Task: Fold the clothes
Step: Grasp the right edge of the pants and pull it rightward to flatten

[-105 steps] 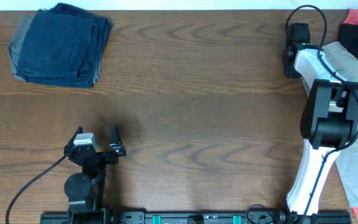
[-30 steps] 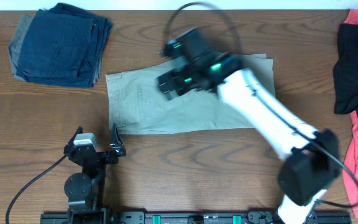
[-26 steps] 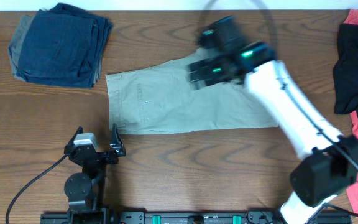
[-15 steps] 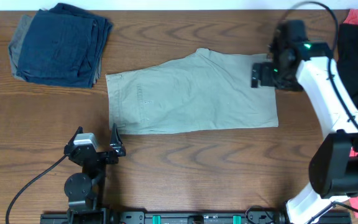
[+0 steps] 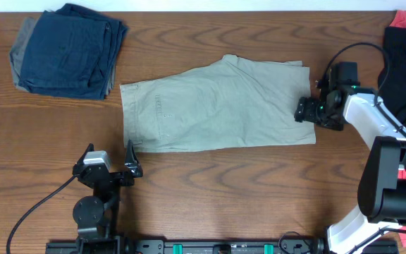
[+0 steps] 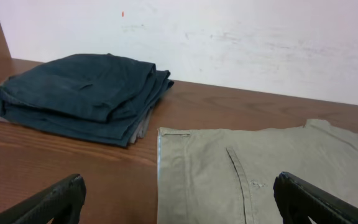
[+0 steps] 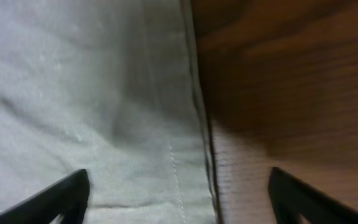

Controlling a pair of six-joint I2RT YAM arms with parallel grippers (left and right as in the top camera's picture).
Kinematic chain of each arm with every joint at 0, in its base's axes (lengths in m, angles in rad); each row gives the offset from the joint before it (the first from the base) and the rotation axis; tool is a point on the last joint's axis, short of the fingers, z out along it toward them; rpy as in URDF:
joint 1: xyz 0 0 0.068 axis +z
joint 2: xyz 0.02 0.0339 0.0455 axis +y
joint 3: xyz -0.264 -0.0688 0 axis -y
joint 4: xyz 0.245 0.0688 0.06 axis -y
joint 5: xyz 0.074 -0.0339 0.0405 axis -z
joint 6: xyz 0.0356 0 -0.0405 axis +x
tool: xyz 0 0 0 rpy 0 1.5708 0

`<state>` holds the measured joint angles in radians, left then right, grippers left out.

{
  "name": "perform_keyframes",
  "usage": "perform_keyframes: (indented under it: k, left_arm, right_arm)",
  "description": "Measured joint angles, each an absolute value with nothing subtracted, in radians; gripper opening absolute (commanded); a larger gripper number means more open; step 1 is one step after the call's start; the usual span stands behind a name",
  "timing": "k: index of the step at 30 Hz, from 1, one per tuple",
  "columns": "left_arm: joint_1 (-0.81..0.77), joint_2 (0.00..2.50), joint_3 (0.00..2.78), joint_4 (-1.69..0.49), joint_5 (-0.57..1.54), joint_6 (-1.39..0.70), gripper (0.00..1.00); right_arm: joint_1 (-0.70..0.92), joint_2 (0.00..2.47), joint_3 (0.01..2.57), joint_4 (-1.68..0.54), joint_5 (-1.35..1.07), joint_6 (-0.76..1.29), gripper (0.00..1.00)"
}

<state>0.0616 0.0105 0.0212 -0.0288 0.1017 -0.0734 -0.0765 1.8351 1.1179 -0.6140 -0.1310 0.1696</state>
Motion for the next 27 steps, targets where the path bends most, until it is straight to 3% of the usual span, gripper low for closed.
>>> perform_keyframes:
  k: [4,8,9,16,21,27]
  left_arm:
    - [0.062,0.01,0.021,-0.029,0.102,-0.073,0.98]
    - [0.062,0.01,0.021,-0.028,0.101,-0.073,0.98]
    - [0.062,0.01,0.021,-0.028,0.102,-0.073,0.98]
    - [0.062,0.01,0.021,-0.028,0.102,-0.073,0.98]
    - [0.062,0.01,0.021,-0.028,0.102,-0.073,0.98]
    - [0.062,0.01,0.021,-0.028,0.102,-0.073,0.98]
  right_arm:
    - [-0.076,1.835,1.085,-0.566,-0.165,0.169,0.74]
    - [-0.075,1.835,1.055,-0.538,-0.181,0.168,0.51]
    - [-0.075,1.835,1.051,-0.537,-0.183,0.165,0.49]
    - [-0.075,1.834,1.046,-0.532,-0.191,0.171,0.57]
    - [-0.075,1.833,1.035,-0.531,-0.19,0.167,0.02]
    - [-0.074,1.833,1.032,-0.537,-0.203,0.197,0.02]
